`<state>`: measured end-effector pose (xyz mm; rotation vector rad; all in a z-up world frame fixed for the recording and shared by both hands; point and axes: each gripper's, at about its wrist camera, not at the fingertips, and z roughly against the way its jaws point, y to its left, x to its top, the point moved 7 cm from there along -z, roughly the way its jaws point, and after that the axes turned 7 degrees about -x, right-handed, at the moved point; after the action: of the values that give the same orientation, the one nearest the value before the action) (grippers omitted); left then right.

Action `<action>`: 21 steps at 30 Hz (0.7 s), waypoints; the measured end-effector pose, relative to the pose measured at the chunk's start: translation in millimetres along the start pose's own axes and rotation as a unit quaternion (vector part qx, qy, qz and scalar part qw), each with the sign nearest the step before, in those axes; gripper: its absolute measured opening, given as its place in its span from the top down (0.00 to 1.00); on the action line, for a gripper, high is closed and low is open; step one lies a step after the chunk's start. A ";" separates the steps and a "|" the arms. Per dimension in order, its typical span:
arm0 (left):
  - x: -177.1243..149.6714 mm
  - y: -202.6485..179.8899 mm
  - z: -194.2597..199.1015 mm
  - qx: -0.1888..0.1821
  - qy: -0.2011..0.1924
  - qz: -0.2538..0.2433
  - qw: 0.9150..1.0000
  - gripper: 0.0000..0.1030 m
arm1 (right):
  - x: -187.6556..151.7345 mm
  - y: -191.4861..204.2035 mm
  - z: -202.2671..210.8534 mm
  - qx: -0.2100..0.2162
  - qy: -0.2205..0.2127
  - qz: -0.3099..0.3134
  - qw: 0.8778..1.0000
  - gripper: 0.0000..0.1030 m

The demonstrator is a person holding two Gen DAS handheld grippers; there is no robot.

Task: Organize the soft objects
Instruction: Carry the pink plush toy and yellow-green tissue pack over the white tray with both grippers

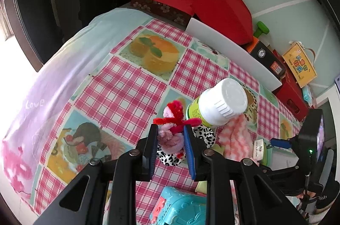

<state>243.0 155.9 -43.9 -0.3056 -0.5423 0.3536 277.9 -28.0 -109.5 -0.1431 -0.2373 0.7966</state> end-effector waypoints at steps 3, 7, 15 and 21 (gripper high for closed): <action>1.0 -0.3 0.0 0.000 -0.001 -0.002 1.000 0.76 | 5.3 1.3 -8.7 0.016 0.000 -0.012 1.000 0.23; 0.1 1.0 -0.5 0.007 0.001 -0.001 1.000 0.76 | 7.7 -4.7 -14.1 0.056 -0.010 -0.045 0.997 0.28; 1.1 1.0 -0.1 0.008 0.000 -0.002 1.000 0.76 | 10.2 -28.5 -20.6 0.096 -0.025 -0.098 0.990 0.31; 1.8 3.2 0.4 0.009 -0.001 0.001 1.000 0.76 | 12.4 -55.1 -25.5 0.128 -0.029 -0.145 0.981 0.32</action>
<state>243.4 159.6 -44.0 -0.2880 -0.5414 0.3609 331.0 -58.2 -120.2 0.1546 -0.2023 0.5348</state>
